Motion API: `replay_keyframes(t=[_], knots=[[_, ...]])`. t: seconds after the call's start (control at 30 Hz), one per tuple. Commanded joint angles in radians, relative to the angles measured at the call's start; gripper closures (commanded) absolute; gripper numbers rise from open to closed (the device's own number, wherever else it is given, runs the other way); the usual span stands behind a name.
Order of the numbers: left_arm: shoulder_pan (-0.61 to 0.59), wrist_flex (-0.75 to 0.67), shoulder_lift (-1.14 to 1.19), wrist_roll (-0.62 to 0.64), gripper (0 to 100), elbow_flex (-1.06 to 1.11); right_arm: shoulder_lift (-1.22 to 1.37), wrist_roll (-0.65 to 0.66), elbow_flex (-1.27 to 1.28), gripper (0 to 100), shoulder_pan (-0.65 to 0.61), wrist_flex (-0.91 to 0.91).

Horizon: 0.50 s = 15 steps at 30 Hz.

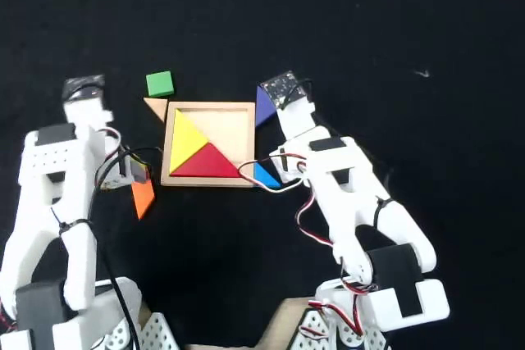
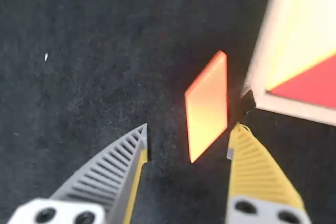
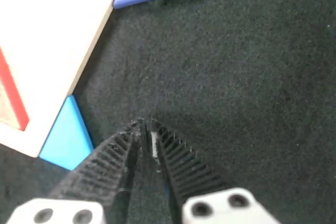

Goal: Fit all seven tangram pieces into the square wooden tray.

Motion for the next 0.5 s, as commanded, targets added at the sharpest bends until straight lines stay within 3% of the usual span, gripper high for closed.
replay_keyframes(t=[0.0,0.3,0.47], knots=[[-0.021,-0.068,-0.037,0.052,76,0.044,-0.002,0.012,-0.018,98.7,-0.011,-0.017],[0.012,-0.149,-0.031,0.054,76,0.099,-0.002,0.012,-0.018,98.7,-0.011,-0.017],[0.018,-0.15,0.115,0.141,76,0.062,-0.002,0.012,-0.018,98.7,-0.011,-0.015]])
